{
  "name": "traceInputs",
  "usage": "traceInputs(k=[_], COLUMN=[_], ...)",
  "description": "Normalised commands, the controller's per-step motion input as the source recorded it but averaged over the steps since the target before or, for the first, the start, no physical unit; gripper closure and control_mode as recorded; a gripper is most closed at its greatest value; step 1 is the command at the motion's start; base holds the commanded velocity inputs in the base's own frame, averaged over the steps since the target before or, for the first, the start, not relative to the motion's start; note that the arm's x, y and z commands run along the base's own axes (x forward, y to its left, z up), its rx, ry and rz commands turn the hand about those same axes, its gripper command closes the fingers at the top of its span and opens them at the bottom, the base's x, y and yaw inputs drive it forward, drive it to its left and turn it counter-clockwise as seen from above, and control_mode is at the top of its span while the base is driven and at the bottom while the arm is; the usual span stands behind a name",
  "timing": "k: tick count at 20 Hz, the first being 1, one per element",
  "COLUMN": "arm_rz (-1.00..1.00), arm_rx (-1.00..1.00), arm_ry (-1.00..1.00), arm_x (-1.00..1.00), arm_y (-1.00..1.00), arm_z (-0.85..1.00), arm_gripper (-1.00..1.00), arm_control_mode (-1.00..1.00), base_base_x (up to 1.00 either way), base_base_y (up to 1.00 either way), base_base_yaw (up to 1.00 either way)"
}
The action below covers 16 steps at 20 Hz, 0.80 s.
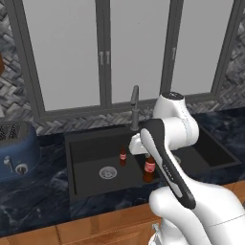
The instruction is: Place the large bottle from the dining counter next to the other large bottle outside the sink, and place the small bottle from the dining counter next to the other small bottle inside the sink.
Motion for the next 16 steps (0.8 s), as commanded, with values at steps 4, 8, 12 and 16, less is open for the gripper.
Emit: traceInputs(k=[4,8,12,16], arm_rz=[0.00,0.00,0.00,0.00], arm_rx=[0.00,0.00,0.00,0.00], arm_ry=[-0.02,-0.03,0.00,0.00], arm_x=[0.09,0.42,0.40,0.41], arm_y=[0.01,0.05,0.08,0.28], arm_z=[0.00,0.00,0.00,-0.03], arm_gripper=[1.00,1.00,1.00,1.00], arm_control_mode=[-1.00,-1.00,-1.00,-1.00], base_base_x=[0.00,0.00,0.00,0.00], base_base_y=[0.00,0.00,0.00,0.00], base_base_yaw=[0.00,0.00,0.00,0.00])
